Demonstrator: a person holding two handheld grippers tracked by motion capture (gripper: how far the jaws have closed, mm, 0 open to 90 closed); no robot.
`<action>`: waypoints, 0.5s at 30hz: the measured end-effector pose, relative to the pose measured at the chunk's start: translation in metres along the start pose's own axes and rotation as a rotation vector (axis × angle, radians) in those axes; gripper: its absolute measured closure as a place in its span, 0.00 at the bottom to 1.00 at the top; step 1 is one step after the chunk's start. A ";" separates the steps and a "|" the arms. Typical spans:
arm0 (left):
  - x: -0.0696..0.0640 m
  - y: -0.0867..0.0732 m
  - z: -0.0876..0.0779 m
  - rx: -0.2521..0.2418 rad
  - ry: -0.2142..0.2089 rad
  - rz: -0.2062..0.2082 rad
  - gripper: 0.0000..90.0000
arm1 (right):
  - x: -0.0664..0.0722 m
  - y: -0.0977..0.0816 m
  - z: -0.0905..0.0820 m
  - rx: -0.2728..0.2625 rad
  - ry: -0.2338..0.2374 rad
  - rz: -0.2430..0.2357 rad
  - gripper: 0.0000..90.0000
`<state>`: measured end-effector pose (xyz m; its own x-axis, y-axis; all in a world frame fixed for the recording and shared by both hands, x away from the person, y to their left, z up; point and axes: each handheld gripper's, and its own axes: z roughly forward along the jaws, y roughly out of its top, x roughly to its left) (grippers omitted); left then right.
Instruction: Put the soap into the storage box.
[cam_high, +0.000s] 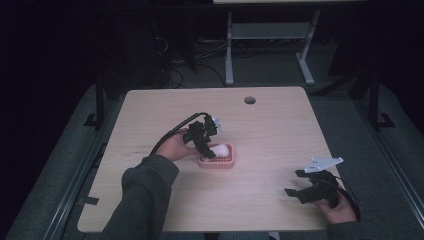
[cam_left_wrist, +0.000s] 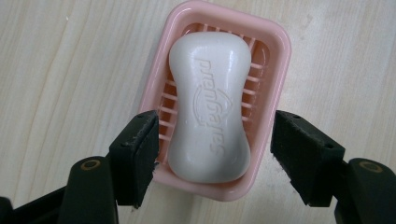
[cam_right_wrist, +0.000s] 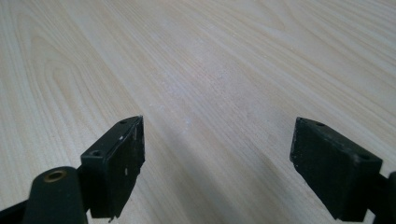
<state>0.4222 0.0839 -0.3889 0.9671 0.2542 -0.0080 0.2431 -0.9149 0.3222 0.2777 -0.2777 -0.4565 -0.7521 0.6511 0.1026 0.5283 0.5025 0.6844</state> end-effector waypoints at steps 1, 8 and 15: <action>0.000 0.000 0.000 0.000 0.000 0.000 0.36 | -0.001 0.000 0.000 -0.002 0.001 -0.005 0.20; -0.002 -0.005 -0.006 -0.011 0.000 0.000 0.35 | 0.000 0.000 0.000 0.001 -0.003 -0.004 0.19; -0.002 -0.013 -0.010 -0.024 0.013 -0.013 0.35 | 0.001 0.001 0.000 0.002 -0.007 -0.001 0.19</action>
<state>0.4161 0.0983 -0.3836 0.9629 0.2700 0.0005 0.2533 -0.9040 0.3444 0.2772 -0.2765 -0.4561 -0.7497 0.6546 0.0968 0.5286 0.5044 0.6828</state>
